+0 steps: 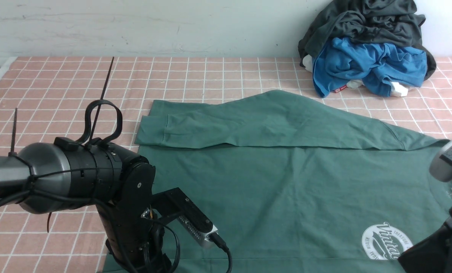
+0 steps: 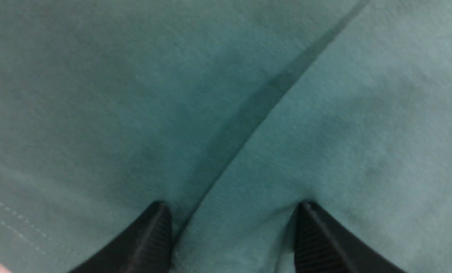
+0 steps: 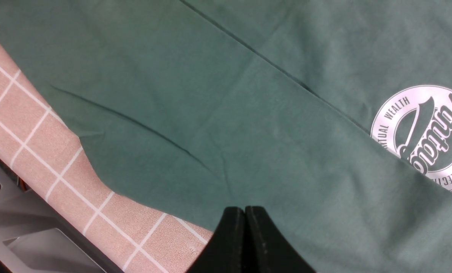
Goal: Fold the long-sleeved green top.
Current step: Use the left arm to clamp the cuff closest to it
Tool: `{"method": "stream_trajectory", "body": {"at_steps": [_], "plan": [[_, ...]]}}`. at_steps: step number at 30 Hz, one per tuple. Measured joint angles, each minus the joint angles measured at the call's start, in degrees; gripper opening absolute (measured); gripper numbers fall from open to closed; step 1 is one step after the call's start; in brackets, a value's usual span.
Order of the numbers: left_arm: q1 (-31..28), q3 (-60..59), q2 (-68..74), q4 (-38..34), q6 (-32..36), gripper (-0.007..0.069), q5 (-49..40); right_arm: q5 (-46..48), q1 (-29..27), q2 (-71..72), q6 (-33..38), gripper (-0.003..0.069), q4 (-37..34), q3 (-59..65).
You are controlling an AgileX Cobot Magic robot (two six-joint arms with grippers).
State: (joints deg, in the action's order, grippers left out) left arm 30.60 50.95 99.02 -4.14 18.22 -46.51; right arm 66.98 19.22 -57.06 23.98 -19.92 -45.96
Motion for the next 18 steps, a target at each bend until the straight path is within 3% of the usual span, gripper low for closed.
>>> {"method": "stream_trajectory", "body": {"at_steps": [10, 18], "plan": [[0.1, 3.4, 0.4, 0.1, -1.9, 0.0032, -4.4, 0.0, 0.0, 0.0, 0.0, -0.0014, -0.5, 0.0], [0.1, 8.5, 0.4, 0.5, -1.7, 0.0012, -9.3, 0.0, 0.0, 0.0, 0.2, -0.0014, -1.1, 0.0]]}}
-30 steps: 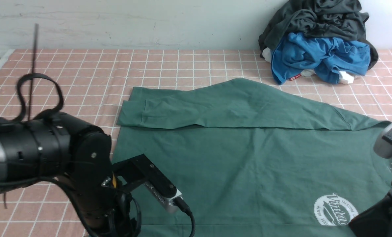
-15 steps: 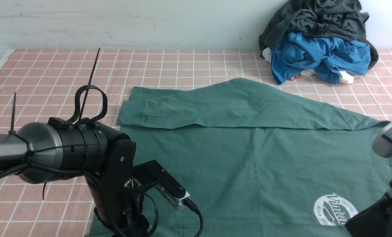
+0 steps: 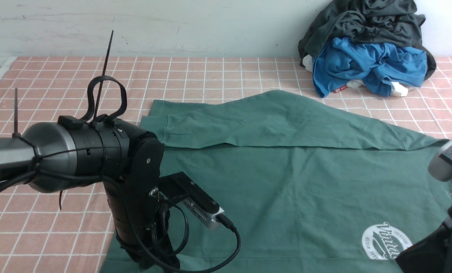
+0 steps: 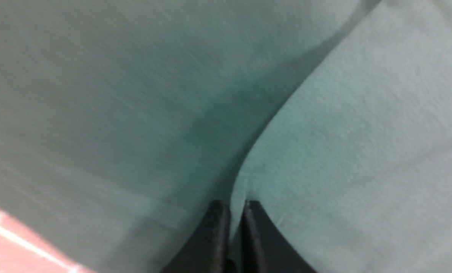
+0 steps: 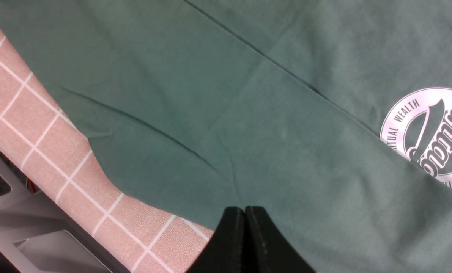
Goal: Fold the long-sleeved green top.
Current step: Use the left arm to clamp the cuff closest to it, then use the left arm to drag and place the cuff at the centered position on the left edge of the fabric
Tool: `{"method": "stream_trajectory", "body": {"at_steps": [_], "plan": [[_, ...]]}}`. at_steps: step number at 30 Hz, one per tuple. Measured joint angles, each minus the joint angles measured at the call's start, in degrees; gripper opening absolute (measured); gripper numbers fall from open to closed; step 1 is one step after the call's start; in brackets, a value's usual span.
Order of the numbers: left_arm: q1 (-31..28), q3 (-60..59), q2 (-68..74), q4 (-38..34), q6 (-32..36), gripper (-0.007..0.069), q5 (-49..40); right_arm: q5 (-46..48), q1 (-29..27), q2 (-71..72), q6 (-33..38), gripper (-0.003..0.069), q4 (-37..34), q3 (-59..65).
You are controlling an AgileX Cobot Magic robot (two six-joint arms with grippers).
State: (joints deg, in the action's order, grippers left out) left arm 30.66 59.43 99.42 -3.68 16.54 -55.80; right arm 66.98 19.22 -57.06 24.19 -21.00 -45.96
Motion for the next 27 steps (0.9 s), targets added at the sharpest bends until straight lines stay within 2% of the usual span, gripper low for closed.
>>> {"method": "stream_trajectory", "body": {"at_steps": [11, 23, 25, 27], "plan": [[-0.4, 25.3, -0.4, 1.8, 0.9, 0.0009, -7.6, 0.1, 0.0, 0.5, -1.3, -0.0014, 6.0, 0.0], [-7.3, 29.4, 9.5, 3.2, 0.9, 0.0013, -8.4, 0.1, 0.0, 2.0, -1.5, -0.0014, 6.6, 0.0], [-7.9, 30.1, 11.8, 3.7, 0.9, 0.0021, -8.0, 0.1, 0.0, 2.0, -1.5, -0.0014, 6.6, 0.0], [-8.3, 31.4, 14.1, 3.7, 0.9, 0.0060, -7.3, 0.2, 0.0, 2.0, -1.5, -0.0014, 6.6, 0.0]]}}
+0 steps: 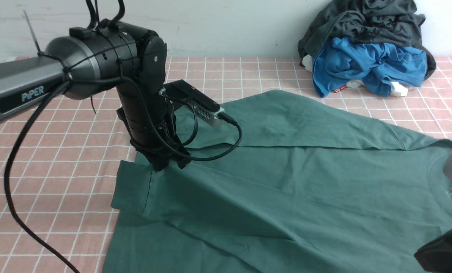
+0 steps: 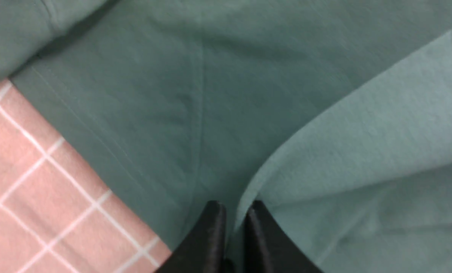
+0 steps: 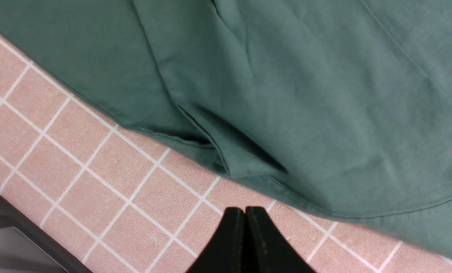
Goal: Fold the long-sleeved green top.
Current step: Use the left arm to drag and place the cuff at the centered position on the left edge of the fabric, then use the left arm to clamp the cuff farthest from it
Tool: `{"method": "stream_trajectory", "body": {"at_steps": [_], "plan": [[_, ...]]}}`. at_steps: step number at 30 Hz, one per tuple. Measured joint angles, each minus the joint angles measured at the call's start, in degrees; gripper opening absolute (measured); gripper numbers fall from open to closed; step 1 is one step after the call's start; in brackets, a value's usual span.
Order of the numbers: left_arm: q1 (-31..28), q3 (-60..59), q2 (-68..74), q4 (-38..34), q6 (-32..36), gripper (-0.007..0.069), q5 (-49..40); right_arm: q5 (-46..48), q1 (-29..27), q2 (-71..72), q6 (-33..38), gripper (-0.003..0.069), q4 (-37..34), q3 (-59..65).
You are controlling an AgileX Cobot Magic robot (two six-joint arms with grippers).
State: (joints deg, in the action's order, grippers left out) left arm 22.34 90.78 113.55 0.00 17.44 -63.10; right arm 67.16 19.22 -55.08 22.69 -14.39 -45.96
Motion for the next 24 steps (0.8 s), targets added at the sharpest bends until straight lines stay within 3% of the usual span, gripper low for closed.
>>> {"method": "stream_trajectory", "body": {"at_steps": [8, 12, 18, 24], "plan": [[-0.5, 5.7, 3.3, 1.3, -3.1, 0.0375, -0.1, 0.1, 0.0, 0.0, -1.1, -0.0014, 1.1, -0.2], [-1.1, 11.0, 3.5, 2.7, -6.7, 0.0517, -1.8, -0.1, 0.0, 0.0, -5.0, -0.0014, 3.6, -1.3], [-3.0, 15.9, 6.0, 3.1, -5.8, 0.0561, -1.8, -0.8, 0.0, 0.0, -9.3, -0.0014, 8.9, -3.7], [-3.4, 16.0, 12.1, 3.0, 2.8, 0.0562, 2.2, -2.5, 0.0, 0.0, -10.1, -0.0014, 9.9, -4.7]]}}
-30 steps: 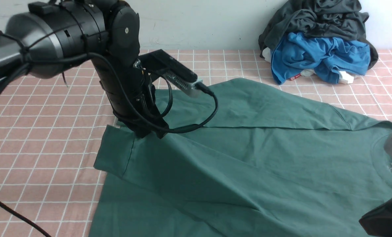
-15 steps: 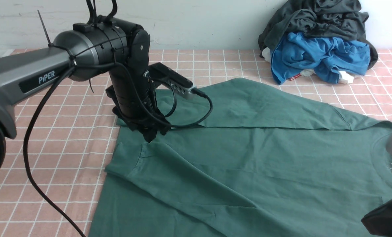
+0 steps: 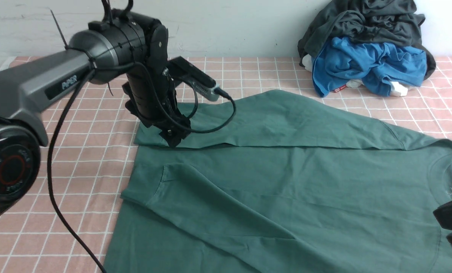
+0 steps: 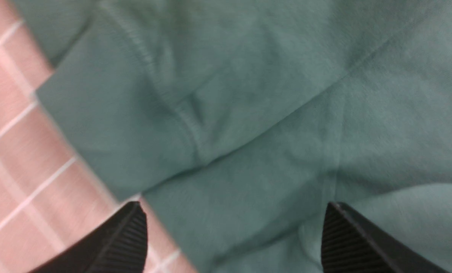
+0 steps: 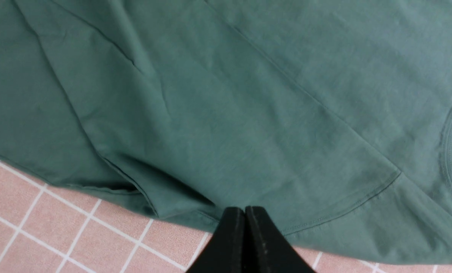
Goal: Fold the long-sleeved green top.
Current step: Use the left arm to clamp the cuff farthest from it
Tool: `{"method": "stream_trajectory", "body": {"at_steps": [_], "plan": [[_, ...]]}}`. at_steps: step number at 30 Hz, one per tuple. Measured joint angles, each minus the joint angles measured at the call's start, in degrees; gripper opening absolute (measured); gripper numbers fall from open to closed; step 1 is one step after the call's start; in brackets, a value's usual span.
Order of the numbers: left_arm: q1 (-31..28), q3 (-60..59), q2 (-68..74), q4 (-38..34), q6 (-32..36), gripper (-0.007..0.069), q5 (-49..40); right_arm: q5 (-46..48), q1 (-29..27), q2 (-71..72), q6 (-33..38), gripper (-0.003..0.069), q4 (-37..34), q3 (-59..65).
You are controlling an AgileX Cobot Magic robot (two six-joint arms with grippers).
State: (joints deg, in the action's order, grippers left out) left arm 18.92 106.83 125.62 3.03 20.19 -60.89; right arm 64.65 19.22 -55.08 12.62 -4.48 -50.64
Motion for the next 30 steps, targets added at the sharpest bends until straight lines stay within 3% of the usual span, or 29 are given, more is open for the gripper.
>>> {"method": "stream_trajectory", "body": {"at_steps": [9, 14, 20, 24, 25, 27, 30], "plan": [[0.0, 0.0, 5.8, 2.5, 3.5, 0.0562, 11.3, -0.5, 0.0, 0.0, -0.1, -0.0014, -0.2, 0.0], [0.0, 0.1, 6.4, 3.0, 3.4, 0.0553, 12.6, -0.6, 0.0, 0.0, -0.1, -0.0014, -0.3, 0.0], [0.0, 0.3, 6.9, 3.0, -1.1, 0.0421, 12.9, -0.6, 0.0, 0.0, -0.1, -0.0014, -0.4, 0.0], [0.0, 0.3, 7.1, 3.0, -4.0, 0.0219, 13.0, -0.6, 0.0, 0.0, -0.1, -0.0014, -0.4, 0.0], [0.0, 0.3, 7.1, 3.0, -4.1, 0.0210, 13.0, -0.6, 0.0, 0.0, -0.1, -0.0014, -0.4, 0.0], [0.0, 0.3, 7.1, 3.0, -5.3, 0.0087, 13.0, -0.6, 0.0, 0.0, -0.1, -0.0014, -0.4, 0.0], [0.0, 0.3, 7.1, 2.9, -5.7, 0.0022, 12.3, -0.6, 0.0, 0.0, -0.1, -0.0014, -0.4, 0.0]]}}
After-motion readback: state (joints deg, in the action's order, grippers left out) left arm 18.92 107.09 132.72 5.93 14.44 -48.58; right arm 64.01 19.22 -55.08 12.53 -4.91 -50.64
